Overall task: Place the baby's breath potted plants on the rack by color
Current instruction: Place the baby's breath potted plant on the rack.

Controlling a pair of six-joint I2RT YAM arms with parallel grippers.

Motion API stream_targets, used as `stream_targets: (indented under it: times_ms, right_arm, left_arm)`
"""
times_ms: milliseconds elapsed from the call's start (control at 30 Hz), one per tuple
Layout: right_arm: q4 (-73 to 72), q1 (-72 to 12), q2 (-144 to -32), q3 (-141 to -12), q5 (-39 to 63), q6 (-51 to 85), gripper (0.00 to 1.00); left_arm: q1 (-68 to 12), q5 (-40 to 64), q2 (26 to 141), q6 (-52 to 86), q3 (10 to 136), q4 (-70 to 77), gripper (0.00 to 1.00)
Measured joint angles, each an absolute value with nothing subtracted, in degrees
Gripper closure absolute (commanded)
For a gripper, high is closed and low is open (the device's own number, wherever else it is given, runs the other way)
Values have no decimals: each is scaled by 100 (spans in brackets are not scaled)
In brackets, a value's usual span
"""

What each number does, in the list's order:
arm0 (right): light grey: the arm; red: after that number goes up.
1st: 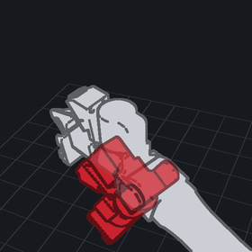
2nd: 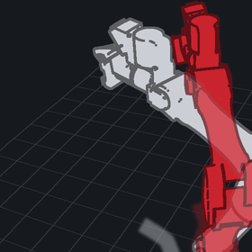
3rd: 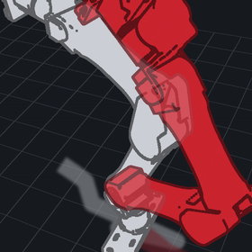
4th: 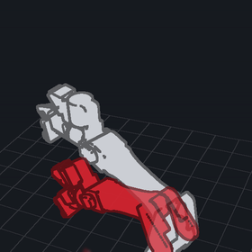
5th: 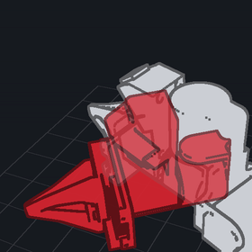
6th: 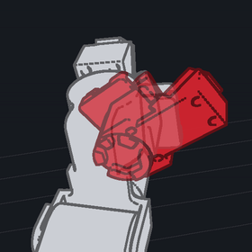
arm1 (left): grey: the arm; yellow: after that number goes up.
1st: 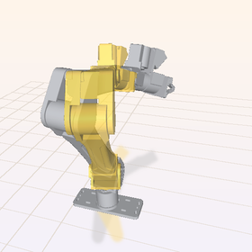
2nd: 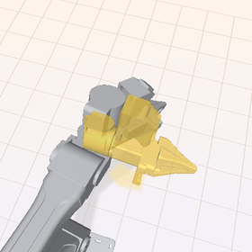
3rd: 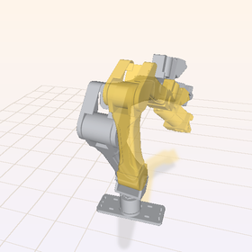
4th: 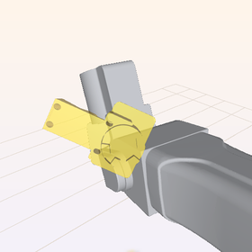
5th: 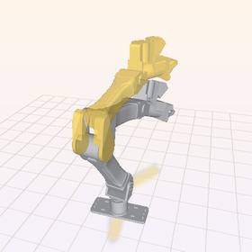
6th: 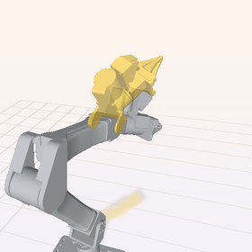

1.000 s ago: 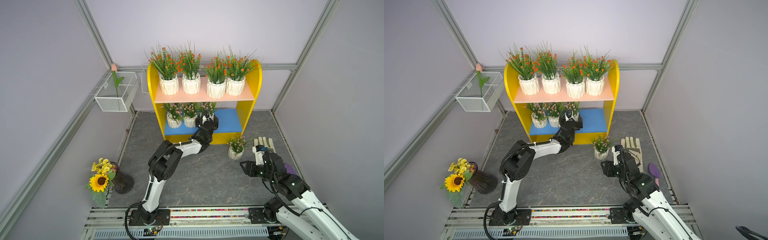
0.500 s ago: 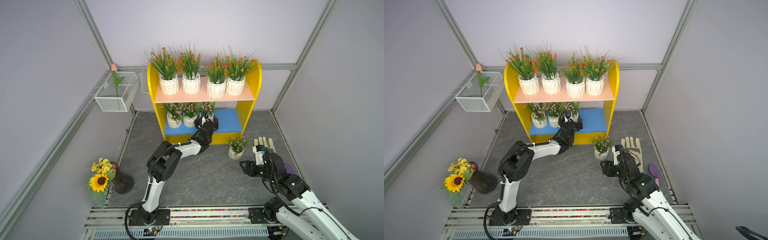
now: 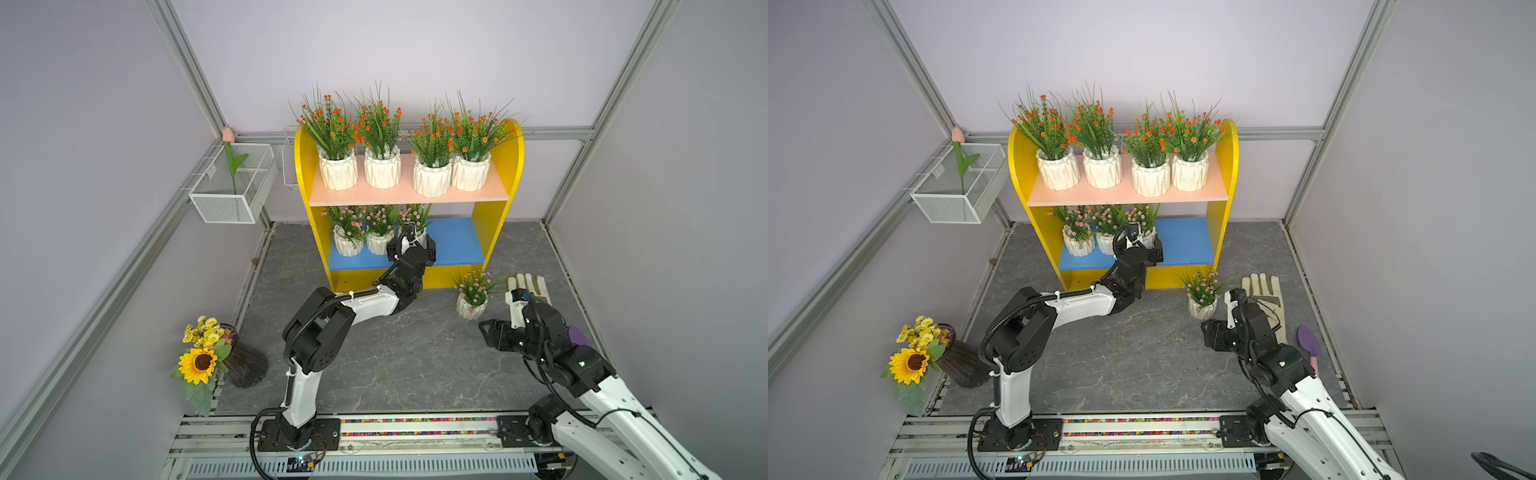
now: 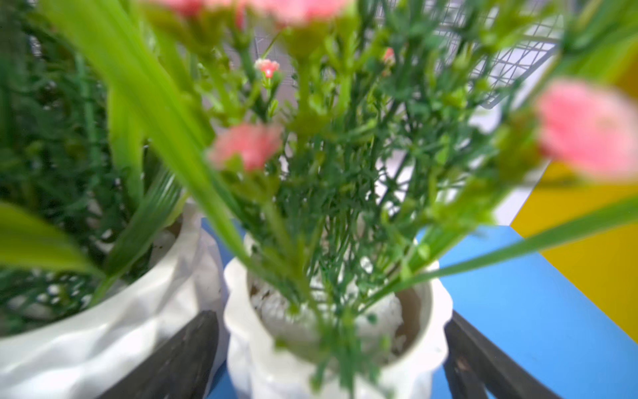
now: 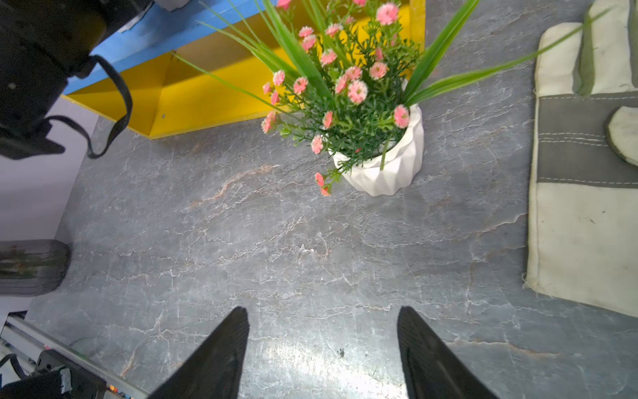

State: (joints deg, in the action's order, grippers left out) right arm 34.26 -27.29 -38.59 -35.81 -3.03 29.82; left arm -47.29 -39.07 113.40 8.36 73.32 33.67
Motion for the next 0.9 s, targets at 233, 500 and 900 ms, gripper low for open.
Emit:
stream_targets:
  times_ms: [233,500,900]
  right_arm:
    - [3208,-2257,-4298,-3583,-213,2842,29]
    - [2945,-1614,-4598,-3583,45,2670,42]
    - [2215,-1168,-5468,-3503,381,2528,63]
  left_arm:
    - [-4893,-3962,10927,851,6838,3358,0]
    - [-5148,-3959,10569,897,6346,3358,0]
    - [-5618,-3404,9706,1009,4984,3693,0]
